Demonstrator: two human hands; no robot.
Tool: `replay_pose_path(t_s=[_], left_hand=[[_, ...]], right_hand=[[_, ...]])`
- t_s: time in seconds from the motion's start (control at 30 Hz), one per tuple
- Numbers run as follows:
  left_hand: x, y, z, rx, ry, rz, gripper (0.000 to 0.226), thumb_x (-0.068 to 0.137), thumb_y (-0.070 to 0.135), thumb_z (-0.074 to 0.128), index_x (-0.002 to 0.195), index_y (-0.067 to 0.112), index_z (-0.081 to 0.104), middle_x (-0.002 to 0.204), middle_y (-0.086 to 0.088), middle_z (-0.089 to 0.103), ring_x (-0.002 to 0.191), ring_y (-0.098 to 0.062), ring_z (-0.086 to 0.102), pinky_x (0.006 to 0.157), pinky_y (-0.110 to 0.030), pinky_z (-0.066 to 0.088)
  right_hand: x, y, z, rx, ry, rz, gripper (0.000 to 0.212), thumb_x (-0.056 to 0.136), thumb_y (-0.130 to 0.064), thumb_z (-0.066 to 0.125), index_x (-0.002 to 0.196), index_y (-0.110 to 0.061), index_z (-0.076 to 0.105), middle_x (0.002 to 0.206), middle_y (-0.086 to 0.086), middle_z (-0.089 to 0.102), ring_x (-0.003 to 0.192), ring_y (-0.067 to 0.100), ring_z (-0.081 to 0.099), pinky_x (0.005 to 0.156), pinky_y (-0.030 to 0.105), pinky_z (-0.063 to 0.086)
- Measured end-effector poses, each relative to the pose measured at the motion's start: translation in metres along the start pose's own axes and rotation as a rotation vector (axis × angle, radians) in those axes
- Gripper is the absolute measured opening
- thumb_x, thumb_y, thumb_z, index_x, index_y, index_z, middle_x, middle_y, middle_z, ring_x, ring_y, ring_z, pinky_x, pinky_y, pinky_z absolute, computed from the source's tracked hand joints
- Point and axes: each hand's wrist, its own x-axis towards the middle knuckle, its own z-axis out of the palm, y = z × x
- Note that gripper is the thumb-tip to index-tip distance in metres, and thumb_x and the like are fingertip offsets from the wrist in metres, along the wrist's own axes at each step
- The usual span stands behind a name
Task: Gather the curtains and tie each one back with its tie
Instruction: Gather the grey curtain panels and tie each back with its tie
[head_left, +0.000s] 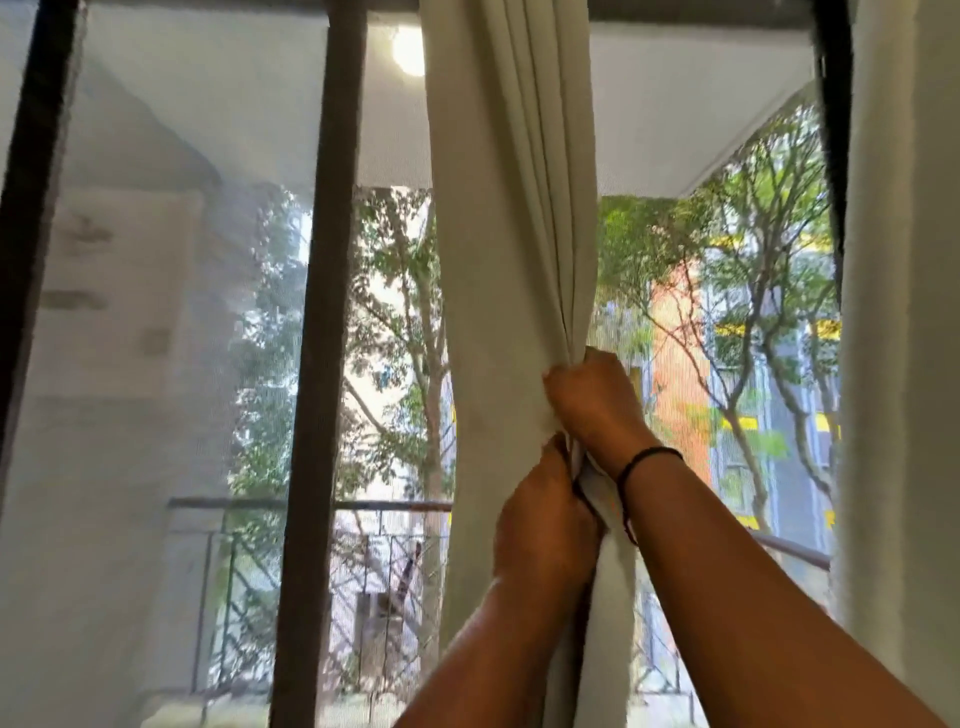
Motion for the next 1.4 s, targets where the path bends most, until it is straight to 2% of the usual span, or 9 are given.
replay_pose_path(t_s=[0.13, 0.27, 0.47, 0.6, 0.77, 0.93, 1.23, 1.33, 1.4], left_hand=[[-0.035, -0.023, 0.021, 0.026, -0.008, -0.037, 0.051, 0.096, 0.023, 0.039, 0.144, 0.039, 0.032, 0.121, -0.003, 0.064, 0.105, -0.027, 0.061, 0.080, -0.030, 0.046], [-0.056, -0.036, 0.014, -0.012, 0.003, 0.028, 0.044, 0.087, 0.033, 0.042, 0.129, 0.031, 0.053, 0.109, 0.002, 0.069, 0.099, -0.020, 0.065, 0.078, -0.030, 0.051], [-0.062, -0.085, -0.036, -0.131, 0.409, -0.129, 0.060, 0.077, 0.065, 0.052, 0.122, 0.026, 0.053, 0.121, 0.001, 0.059, 0.115, -0.018, 0.053, 0.096, -0.044, 0.046], [-0.058, -0.092, -0.050, -0.161, 0.157, -0.396, 0.123, 0.050, 0.079, 0.066, 0.148, 0.035, 0.005, 0.154, 0.004, 0.020, 0.139, -0.018, 0.025, 0.114, -0.044, 0.027], [-0.068, -0.103, -0.024, -0.171, -0.132, -0.313, 0.142, 0.045, 0.050, 0.087, 0.145, 0.035, -0.014, 0.148, 0.009, 0.028, 0.130, -0.011, 0.039, 0.107, -0.031, 0.037], [-0.084, -0.129, -0.012, -0.230, -0.089, -0.412, 0.081, 0.066, 0.032, 0.072, 0.131, 0.028, 0.025, 0.104, 0.017, 0.055, 0.105, -0.017, 0.060, 0.088, -0.036, 0.051], [-0.109, -0.150, -0.017, -0.153, -0.288, -0.357, 0.056, 0.082, 0.030, 0.065, 0.128, 0.024, 0.035, 0.122, 0.001, 0.049, 0.108, -0.014, 0.051, 0.092, -0.024, 0.039], [-0.121, -0.157, -0.022, -0.141, -0.419, -0.323, 0.050, 0.087, 0.025, 0.058, 0.132, 0.013, 0.040, 0.119, -0.001, 0.054, 0.113, -0.011, 0.051, 0.091, -0.008, 0.035], [-0.134, -0.162, -0.026, -0.098, -0.524, -0.305, 0.041, 0.095, 0.012, 0.051, 0.134, 0.002, 0.044, 0.119, -0.005, 0.054, 0.111, -0.009, 0.047, 0.082, 0.005, 0.027]], right_hand=[[-0.016, 0.030, 0.007, 0.026, -0.021, -0.022, 0.023, 0.086, -0.023, 0.057, 0.104, -0.010, 0.063, 0.104, 0.011, 0.067, 0.095, 0.033, 0.063, 0.084, 0.044, 0.053], [-0.027, 0.049, 0.017, 0.069, -0.024, -0.011, 0.029, 0.089, -0.023, 0.058, 0.113, -0.008, 0.062, 0.112, 0.012, 0.066, 0.102, 0.033, 0.062, 0.089, 0.042, 0.051], [-0.028, 0.047, 0.017, 0.081, -0.034, -0.038, 0.036, 0.089, -0.025, 0.059, 0.119, -0.005, 0.058, 0.120, 0.015, 0.063, 0.110, 0.033, 0.059, 0.090, 0.036, 0.048], [-0.041, 0.051, 0.028, 0.119, -0.070, -0.029, 0.033, 0.088, -0.023, 0.060, 0.116, -0.007, 0.062, 0.117, 0.012, 0.066, 0.108, 0.029, 0.061, 0.088, 0.032, 0.048], [-0.086, 0.080, 0.072, 0.120, -0.235, 0.050, 0.042, 0.079, -0.033, 0.058, 0.109, -0.005, 0.066, 0.107, 0.016, 0.070, 0.101, 0.031, 0.065, 0.086, 0.044, 0.053], [-0.119, 0.114, 0.098, 0.047, -0.373, 0.096, 0.036, 0.088, -0.033, 0.056, 0.114, -0.009, 0.064, 0.107, 0.011, 0.069, 0.098, 0.028, 0.065, 0.083, 0.036, 0.052], [-0.167, 0.141, 0.118, 0.169, -0.378, 0.294, 0.046, 0.077, -0.056, 0.060, 0.108, -0.023, 0.059, 0.108, 0.003, 0.065, 0.098, 0.021, 0.065, 0.087, 0.038, 0.053], [-0.197, 0.146, 0.125, 0.366, -0.354, 0.393, 0.035, 0.079, -0.037, 0.072, 0.103, -0.030, 0.048, 0.116, 0.009, 0.057, 0.100, 0.020, 0.062, 0.091, 0.039, 0.052], [-0.210, 0.148, 0.129, 0.361, -0.330, 0.352, 0.058, 0.075, -0.025, 0.078, 0.114, -0.025, 0.035, 0.115, 0.009, 0.055, 0.098, 0.016, 0.062, 0.086, 0.028, 0.053]])
